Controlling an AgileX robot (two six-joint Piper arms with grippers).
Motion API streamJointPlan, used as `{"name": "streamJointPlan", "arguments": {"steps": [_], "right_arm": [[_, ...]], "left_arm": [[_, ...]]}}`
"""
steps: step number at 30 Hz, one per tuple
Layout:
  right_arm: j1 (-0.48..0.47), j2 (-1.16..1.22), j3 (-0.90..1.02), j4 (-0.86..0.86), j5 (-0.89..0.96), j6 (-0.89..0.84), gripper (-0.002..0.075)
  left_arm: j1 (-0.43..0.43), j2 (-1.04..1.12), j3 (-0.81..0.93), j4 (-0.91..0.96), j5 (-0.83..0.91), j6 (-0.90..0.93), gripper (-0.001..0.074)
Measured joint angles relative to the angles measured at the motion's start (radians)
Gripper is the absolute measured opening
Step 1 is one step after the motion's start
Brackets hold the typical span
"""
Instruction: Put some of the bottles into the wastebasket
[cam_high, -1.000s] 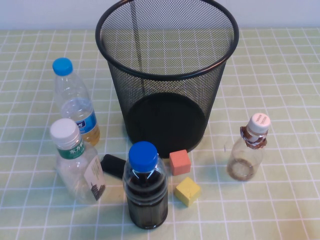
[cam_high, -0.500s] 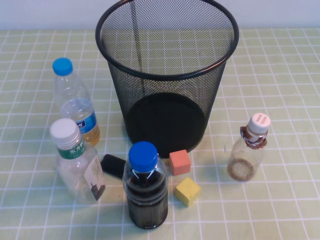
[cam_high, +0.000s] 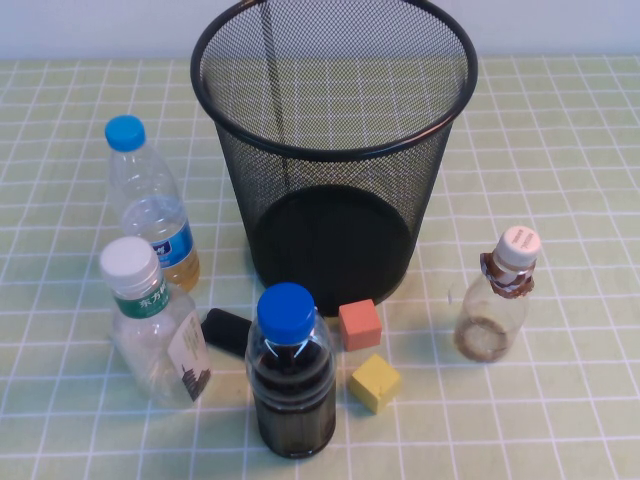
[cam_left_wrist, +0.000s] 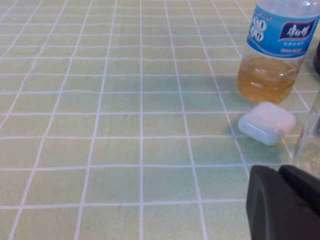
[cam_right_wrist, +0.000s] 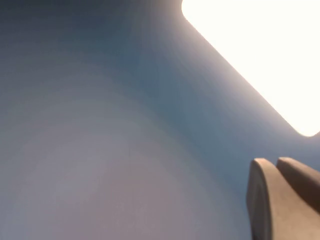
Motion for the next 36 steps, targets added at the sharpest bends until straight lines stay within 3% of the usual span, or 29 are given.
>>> {"name": "streamJointPlan", "arguments": {"steps": [7, 17, 21, 27, 32, 36], "right_arm": [[0.0, 0.303, -0.275, -0.002, 0.41, 0.004, 0.0], [0.0, 0.579, -0.28, 0.054, 0.498, -0.005, 0.0], [0.014, 0.673, -0.324, 0.05, 0.685, -0.091, 0.0], [0.153, 0.843, -0.511, 0.05, 0.957, -0.199, 0.0], [0.297, 1.043, -0.732, 0.048, 1.253, -0.197, 0.0], [0.356, 1.18, -0.887, 0.05, 1.429, -0.154, 0.0]], "left_arm": [[0.0, 0.0, 0.0, 0.0, 0.0, 0.0, -0.0004], [0.0, 0.0, 0.0, 0.0, 0.0, 0.0, -0.0005], [0.0, 0.0, 0.0, 0.0, 0.0, 0.0, -0.0004], [0.0, 0.0, 0.0, 0.0, 0.0, 0.0, -0.0005], [0.0, 0.0, 0.0, 0.0, 0.0, 0.0, -0.0004], [0.0, 0.0, 0.0, 0.0, 0.0, 0.0, -0.0004]]}}
